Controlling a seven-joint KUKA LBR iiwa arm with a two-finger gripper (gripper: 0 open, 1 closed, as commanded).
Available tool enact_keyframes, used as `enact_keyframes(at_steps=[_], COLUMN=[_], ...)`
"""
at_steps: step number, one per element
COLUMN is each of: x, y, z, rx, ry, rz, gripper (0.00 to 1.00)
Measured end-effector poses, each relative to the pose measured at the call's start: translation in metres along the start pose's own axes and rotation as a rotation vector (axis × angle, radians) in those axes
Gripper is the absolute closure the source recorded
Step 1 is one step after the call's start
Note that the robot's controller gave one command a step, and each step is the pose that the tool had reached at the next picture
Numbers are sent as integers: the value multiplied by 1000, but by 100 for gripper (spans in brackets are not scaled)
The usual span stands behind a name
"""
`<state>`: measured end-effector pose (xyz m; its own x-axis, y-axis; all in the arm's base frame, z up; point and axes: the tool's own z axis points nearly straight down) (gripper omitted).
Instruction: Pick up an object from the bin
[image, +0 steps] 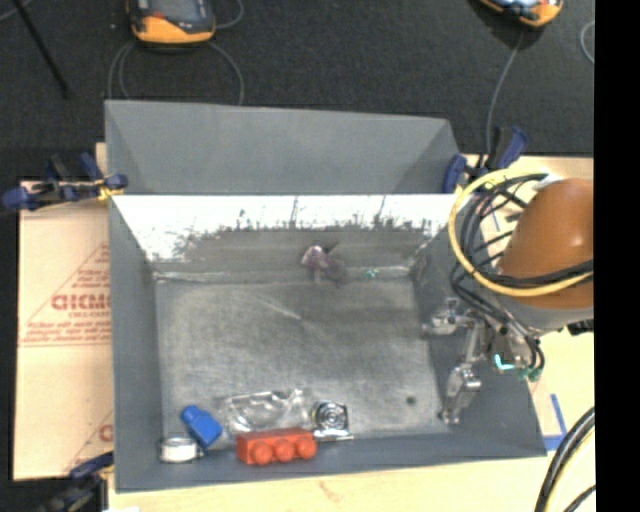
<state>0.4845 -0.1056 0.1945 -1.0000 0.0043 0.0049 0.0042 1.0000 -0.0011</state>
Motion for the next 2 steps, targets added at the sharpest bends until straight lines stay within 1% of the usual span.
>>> enact_keyframes(at_steps=[1, 2], x=[-6, -5], y=[72, 161], z=[50, 111], rx=[-5, -3], ry=[-3, -6], rz=[8, -111], gripper=[0, 0])
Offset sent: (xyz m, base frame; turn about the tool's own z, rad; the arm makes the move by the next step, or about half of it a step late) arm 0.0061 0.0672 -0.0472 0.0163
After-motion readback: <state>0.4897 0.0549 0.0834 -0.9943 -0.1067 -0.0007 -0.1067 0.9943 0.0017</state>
